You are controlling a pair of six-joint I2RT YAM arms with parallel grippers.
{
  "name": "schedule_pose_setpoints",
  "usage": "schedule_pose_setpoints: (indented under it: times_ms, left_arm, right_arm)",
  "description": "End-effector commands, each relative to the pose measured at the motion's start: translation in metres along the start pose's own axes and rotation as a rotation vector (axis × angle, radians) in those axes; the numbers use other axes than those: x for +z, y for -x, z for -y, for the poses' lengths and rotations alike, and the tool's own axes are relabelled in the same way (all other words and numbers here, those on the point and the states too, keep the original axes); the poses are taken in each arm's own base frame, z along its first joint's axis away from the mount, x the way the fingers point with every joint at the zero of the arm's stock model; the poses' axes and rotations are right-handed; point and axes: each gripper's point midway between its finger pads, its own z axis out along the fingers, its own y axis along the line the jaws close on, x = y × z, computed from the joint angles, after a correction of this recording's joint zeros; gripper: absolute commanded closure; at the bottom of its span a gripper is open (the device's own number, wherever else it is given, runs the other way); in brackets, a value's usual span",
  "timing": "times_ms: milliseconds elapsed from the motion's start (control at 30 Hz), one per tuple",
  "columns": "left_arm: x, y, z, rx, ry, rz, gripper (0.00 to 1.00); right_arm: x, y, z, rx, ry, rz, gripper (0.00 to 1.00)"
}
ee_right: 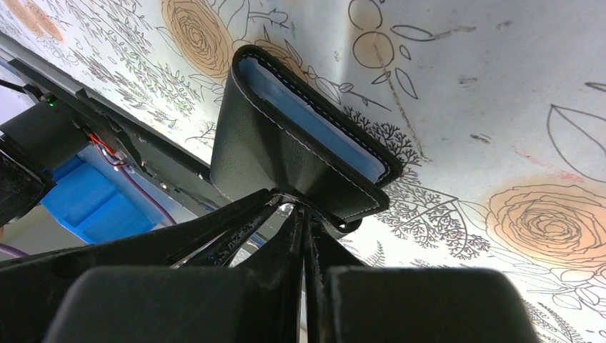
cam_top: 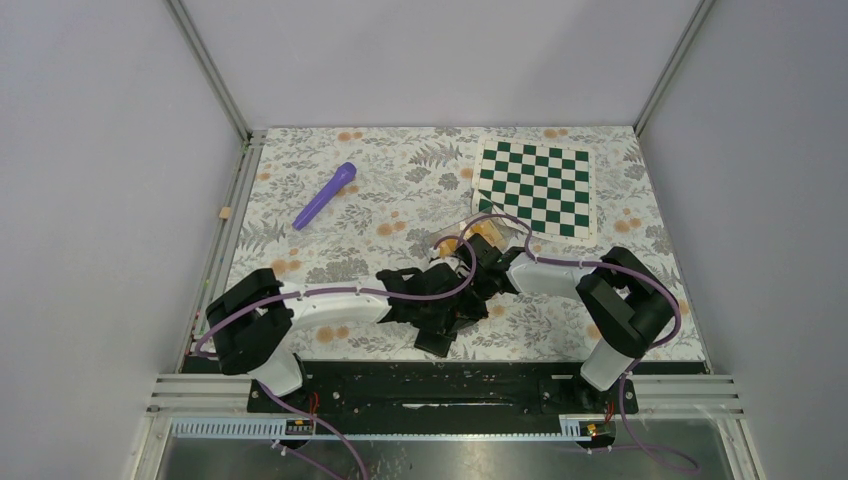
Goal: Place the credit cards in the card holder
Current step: Close the card holder at the center of the board.
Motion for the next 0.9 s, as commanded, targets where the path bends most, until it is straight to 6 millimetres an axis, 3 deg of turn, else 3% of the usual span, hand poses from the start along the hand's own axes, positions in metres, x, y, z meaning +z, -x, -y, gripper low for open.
schedule_pose_setpoints:
  times_ms: [0,267,433,533,600,700,767,867]
  left_arm:
    - [0.026,-0.022,-0.009,0.020,0.034,-0.048,1.00]
    - [0.045,-0.032,-0.011,0.044,0.042,-0.091,1.00]
    - [0.038,-0.028,-0.009,0.054,0.036,-0.063,1.00]
    - [0.012,-0.007,0.002,0.043,-0.015,0.032,1.00]
    - [-0.022,0.018,0.016,0.025,-0.084,0.140,0.91]
    - [-0.071,0.050,0.028,-0.029,-0.169,0.280,0.69]
    - [-0.100,0.068,0.030,-0.083,-0.240,0.358,0.56]
    - [-0.129,0.085,0.022,-0.190,-0.373,0.416,0.44]
  right_arm:
    - [0.015,-0.009,0.027,0.029,-0.113,-0.031,1.00]
    - [0.021,-0.015,0.035,0.041,-0.151,-0.052,1.00]
    - [0.017,-0.014,0.030,0.016,-0.143,-0.043,1.00]
    - [0.002,-0.009,0.014,-0.027,-0.094,0.004,1.00]
    - [-0.012,-0.005,0.002,-0.058,-0.056,0.053,1.00]
    - [-0.037,0.003,-0.017,-0.106,-0.008,0.153,1.00]
    - [-0.053,0.009,-0.025,-0.126,0.007,0.214,0.93]
    - [-0.076,0.018,-0.032,-0.147,0.024,0.293,0.71]
